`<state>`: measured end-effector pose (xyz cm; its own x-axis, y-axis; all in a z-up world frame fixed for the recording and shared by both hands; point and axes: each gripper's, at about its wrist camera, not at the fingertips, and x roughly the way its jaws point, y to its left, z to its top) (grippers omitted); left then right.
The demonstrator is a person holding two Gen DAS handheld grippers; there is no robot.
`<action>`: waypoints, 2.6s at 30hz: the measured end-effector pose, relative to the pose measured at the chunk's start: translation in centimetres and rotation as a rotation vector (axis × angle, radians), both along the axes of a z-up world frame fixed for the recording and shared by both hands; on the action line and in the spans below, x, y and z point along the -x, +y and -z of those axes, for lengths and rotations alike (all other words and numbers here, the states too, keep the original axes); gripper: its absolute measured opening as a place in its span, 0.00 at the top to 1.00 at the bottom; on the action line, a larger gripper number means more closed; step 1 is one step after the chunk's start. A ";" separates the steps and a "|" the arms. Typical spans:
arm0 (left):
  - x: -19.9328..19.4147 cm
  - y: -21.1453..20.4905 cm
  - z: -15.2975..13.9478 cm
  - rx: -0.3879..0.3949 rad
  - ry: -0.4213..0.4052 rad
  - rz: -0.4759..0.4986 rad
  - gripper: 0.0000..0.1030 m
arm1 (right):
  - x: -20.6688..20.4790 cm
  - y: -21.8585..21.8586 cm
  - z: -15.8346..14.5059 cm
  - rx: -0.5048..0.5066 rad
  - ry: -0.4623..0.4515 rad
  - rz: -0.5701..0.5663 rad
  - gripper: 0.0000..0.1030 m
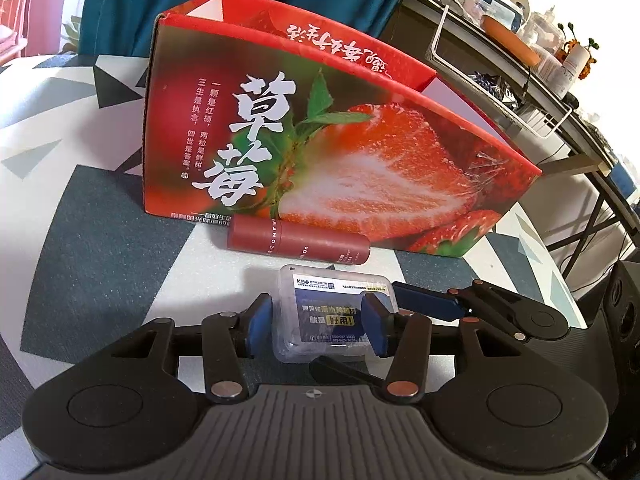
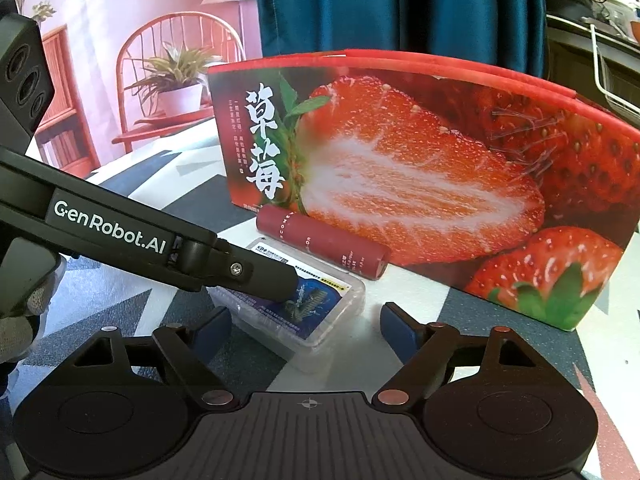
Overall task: Organize rigid objects
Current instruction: 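Close the left gripper on the clear blue-labelled case, then lift the clear case into the strawberry box and open the left gripper, then withdraw the left tool from the box toward the dark red tube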
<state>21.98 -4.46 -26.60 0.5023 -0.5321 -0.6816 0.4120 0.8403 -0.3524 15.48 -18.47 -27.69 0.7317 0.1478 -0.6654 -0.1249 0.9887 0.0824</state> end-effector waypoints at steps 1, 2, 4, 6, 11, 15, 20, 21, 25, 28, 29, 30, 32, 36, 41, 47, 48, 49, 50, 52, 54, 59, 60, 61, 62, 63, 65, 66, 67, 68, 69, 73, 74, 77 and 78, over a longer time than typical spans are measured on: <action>0.0 0.1 0.1 0.006 0.004 -0.003 0.48 | 0.0 0.0 0.0 0.003 0.001 -0.001 0.27; 0.0 0.2 0.1 0.013 0.010 -0.006 0.48 | 0.1 0.1 0.0 0.010 0.003 0.000 0.28; -0.1 0.3 0.2 0.025 0.021 -0.007 0.48 | 0.8 0.3 -0.2 0.026 0.009 0.024 0.35; 0.0 0.3 0.2 0.022 0.022 -0.009 0.48 | 1.4 0.3 -0.3 0.021 0.008 0.039 0.45; 0.2 0.0 0.1 0.014 0.025 -0.006 0.48 | 1.3 0.2 -0.7 -0.001 0.021 0.027 0.52; 0.7 0.1 0.1 0.023 0.042 -0.014 0.48 | 1.5 0.5 -0.7 0.019 0.020 0.018 0.52; 1.6 0.1 -0.2 0.027 0.049 -0.023 0.49 | 2.2 1.1 -1.1 0.068 0.004 -0.001 0.52; 1.8 0.0 -0.5 0.029 0.040 -0.023 0.48 | 2.4 1.2 -1.3 0.076 -0.006 -0.003 0.52; 2.4 -0.1 -2.2 0.046 -0.018 -0.003 0.46 | 3.0 1.1 -2.8 0.111 -0.065 -0.021 0.52; 2.4 -0.1 -3.9 0.075 -0.055 0.005 0.46 | 3.2 0.4 -4.5 0.116 -0.112 -0.036 0.52; 2.4 -0.2 -4.6 0.082 -0.066 0.010 0.46 | 3.2 0.1 -5.1 0.111 -0.126 -0.035 0.52; 2.2 -0.4 -5.2 0.088 -0.081 0.017 0.46 | 3.2 -0.1 -5.8 0.109 -0.143 -0.033 0.52; 2.0 -0.7 -6.7 0.096 -0.113 0.029 0.46 | 3.1 -0.6 -7.1 0.115 -0.176 -0.031 0.52; 1.1 -1.5 -9.6 0.117 -0.177 0.043 0.46 | 2.5 -1.7 -9.9 0.124 -0.238 -0.022 0.52; -1.3 -2.7 -11.5 0.140 -0.193 0.030 0.46 | -0.3 -3.3 -12.8 0.141 -0.249 -0.021 0.52; -6.3 -5.1 -11.7 0.120 -0.135 0.032 0.43 | -5.5 -6.0 -13.0 0.140 -0.195 -0.024 0.51; -7.3 -5.4 -11.3 0.119 -0.112 0.037 0.42 | -6.4 -6.9 -12.8 0.108 -0.172 -0.020 0.51; -8.0 -5.8 -10.9 0.124 -0.093 0.038 0.42 | -7.3 -7.8 -12.6 0.079 -0.149 -0.013 0.51; -8.7 -6.1 -10.5 0.131 -0.071 0.039 0.42 | -7.9 -8.4 -12.4 0.064 -0.134 -0.007 0.51; -10.0 -6.4 -9.5 0.147 -0.016 0.043 0.42 | -9.1 -9.6 -11.9 0.058 -0.109 0.012 0.51; -11.2 -7.1 -8.8 0.151 0.023 0.034 0.42 | -10.3 -10.4 -11.4 0.052 -0.075 0.028 0.50; -13.3 -8.1 -7.5 0.134 0.064 0.031 0.42 | -12.7 -11.0 -10.4 0.074 -0.001 0.042 0.50; -13.7 -8.1 -7.3 0.136 0.073 0.028 0.42 | -13.0 -11.0 -10.2 0.084 0.012 0.040 0.51; -13.9 -8.2 -7.1 0.137 0.079 0.026 0.42 | -13.3 -10.9 -10.1 0.093 0.023 0.038 0.51; -14.2 -8.3 -6.9 0.136 0.081 0.025 0.42 | -13.6 -10.9 -9.9 0.102 0.034 0.036 0.51; -14.5 -8.4 -6.7 0.130 0.076 0.025 0.42 | -14.0 -10.9 -9.8 0.111 0.045 0.034 0.51; -14.5 -8.5 -6.8 0.092 0.049 0.023 0.45 | -14.6 -10.8 -9.5 0.136 0.070 0.031 0.55; -14.5 -8.6 -6.8 0.071 0.036 0.019 0.49 | -14.8 -10.6 -9.3 0.145 0.081 0.033 0.59; -14.7 -8.7 -6.8 0.066 0.034 0.017 0.50 | -15.0 -10.5 -9.1 0.155 0.093 0.040 0.61; -14.7 -8.7 -6.8 0.065 0.032 0.017 0.51 | -15.1 -10.4 -9.0 0.167 0.102 0.047 0.63; -14.8 -8.8 -6.8 0.062 0.027 0.017 0.51 | -15.1 -10.4 -8.9 0.174 0.104 0.051 0.63; -14.3 -8.8 -7.2 0.020 -0.016 0.022 0.56 | -14.9 -10.5 -8.8 0.179 0.112 0.069 0.68; -14.2 -8.8 -7.3 0.014 -0.023 0.021 0.56 | -14.8 -10.5 -8.8 0.185 0.118 0.079 0.68; -13.5 -8.4 -8.0 -0.006 -0.065 0.017 0.56 | -14.2 -10.5 -9.1 0.198 0.106 0.107 0.68; -13.2 -8.4 -8.2 -0.011 -0.077 0.015 0.56 | -13.9 -10.4 -9.3 0.206 0.095 0.116 0.68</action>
